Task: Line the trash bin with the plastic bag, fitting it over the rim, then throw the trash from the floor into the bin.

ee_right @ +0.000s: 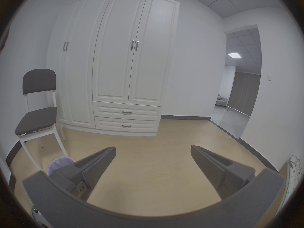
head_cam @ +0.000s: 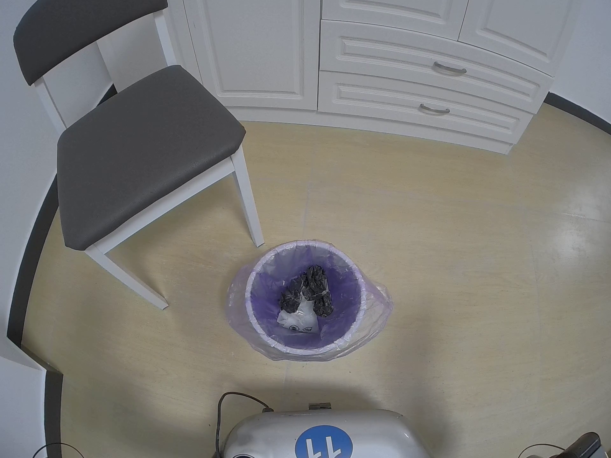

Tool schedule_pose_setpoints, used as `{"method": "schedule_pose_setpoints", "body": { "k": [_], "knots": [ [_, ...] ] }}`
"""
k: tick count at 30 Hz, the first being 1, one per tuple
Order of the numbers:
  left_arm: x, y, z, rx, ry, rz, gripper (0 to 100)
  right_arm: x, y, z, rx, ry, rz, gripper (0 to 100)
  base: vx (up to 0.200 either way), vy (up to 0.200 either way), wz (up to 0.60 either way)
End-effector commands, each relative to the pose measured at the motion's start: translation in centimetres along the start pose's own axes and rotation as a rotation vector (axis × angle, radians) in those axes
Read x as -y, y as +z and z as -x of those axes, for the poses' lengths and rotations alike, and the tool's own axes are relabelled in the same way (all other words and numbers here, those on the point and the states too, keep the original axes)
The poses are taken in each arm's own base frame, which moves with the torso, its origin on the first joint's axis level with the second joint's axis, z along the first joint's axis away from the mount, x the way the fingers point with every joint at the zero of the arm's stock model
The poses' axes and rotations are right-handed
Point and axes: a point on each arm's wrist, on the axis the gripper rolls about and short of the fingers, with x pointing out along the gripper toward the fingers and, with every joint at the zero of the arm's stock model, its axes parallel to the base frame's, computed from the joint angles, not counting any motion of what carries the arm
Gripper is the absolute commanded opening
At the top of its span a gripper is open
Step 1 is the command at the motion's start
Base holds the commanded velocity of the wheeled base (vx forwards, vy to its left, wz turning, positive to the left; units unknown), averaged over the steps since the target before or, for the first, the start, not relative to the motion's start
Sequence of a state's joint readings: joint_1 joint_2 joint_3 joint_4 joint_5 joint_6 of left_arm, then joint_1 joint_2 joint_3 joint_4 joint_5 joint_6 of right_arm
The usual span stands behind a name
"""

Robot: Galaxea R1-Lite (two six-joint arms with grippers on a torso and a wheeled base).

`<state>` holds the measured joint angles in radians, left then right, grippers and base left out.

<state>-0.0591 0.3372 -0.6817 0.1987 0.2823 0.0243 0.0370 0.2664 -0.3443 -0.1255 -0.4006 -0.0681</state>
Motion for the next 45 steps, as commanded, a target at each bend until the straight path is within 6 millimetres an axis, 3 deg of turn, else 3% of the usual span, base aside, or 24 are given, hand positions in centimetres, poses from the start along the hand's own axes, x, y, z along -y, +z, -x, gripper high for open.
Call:
{"method": "schedule_pose_setpoints", "body": {
  "k": [1, 9, 21, 31, 34, 38, 45],
  "knots": [
    [-1.1, -0.1, 4.7, 0.117, 0.038, 0.027, 100, 1.7, 0.4, 4.1, 0.126, -0.010, -0.051, 100, 0.000, 0.000, 0.00],
    [-1.5, -0.3, 6.7, 0.125, 0.046, 0.027, 100, 1.8, -0.3, 5.2, 0.152, -0.009, -0.052, 100, 0.000, 0.000, 0.00],
    [-2.1, -1.7, 9.8, 0.161, 0.046, 0.035, 100, 1.9, 1.1, 5.7, 0.261, 0.053, -0.085, 100, 0.000, 0.000, 0.00],
    [-2.2, -1.4, 10.8, 0.173, 0.044, 0.097, 100, 1.8, 1.2, 5.4, 0.362, 0.050, -0.123, 100, 0.000, 0.000, 0.00],
    [-1.7, -3.1, 8.8, 0.102, 0.015, 0.073, 100, 1.3, -0.1, 4.6, 0.395, 0.099, -0.129, 100, 0.000, 0.000, 0.00],
    [-0.9, -4.8, 5.8, 0.167, -0.015, 0.087, 100, 1.1, -0.8, 4.3, 0.409, 0.109, -0.132, 100, 0.000, 0.000, 0.00],
    [-0.1, -8.2, 2.6, 0.250, -0.016, 0.109, 100, 0.9, -1.7, 3.9, 0.444, 0.107, -0.141, 100, 0.000, 0.000, 0.00]
  ]
}}
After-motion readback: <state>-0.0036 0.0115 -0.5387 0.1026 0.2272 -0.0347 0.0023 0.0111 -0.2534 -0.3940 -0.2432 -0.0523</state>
